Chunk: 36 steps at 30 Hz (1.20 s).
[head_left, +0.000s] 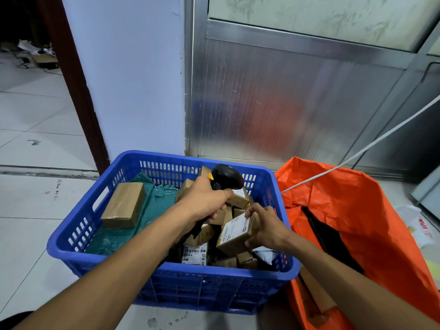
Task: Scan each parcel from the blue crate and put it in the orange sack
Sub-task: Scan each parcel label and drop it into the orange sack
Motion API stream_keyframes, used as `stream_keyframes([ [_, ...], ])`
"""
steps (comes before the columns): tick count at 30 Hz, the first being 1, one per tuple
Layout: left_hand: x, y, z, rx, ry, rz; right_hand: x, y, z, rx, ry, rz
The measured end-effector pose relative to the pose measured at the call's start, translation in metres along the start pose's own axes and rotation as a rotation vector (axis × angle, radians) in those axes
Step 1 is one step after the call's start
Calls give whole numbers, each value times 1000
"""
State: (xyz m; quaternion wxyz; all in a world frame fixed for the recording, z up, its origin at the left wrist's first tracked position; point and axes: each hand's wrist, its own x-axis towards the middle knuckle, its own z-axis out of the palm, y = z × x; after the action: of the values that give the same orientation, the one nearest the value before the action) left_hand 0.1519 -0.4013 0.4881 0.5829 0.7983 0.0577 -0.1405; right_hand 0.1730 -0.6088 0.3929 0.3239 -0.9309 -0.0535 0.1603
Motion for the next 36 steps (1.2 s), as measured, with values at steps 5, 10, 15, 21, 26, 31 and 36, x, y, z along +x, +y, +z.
stream_keyframes([
  [5,-2,0,2,-1,-1,-10,-17,-16,-30,-139,90,-119],
  [10,-3,0,5,0,6,3,-32,-16,-49,-136,145,-225],
  [15,-4,0,9,0,-17,26,-32,-1,-58,-136,256,-297],
  [21,-4,0,8,-83,-53,10,-26,7,-76,-207,398,-380],
  [26,-4,2,7,-168,-92,-11,-24,3,-79,-238,488,-485],
  [31,-9,7,6,-281,-120,-42,-24,-1,-74,-261,520,-545],
  [36,-10,7,6,-306,-136,-45,-23,-3,-70,-277,485,-534],
])
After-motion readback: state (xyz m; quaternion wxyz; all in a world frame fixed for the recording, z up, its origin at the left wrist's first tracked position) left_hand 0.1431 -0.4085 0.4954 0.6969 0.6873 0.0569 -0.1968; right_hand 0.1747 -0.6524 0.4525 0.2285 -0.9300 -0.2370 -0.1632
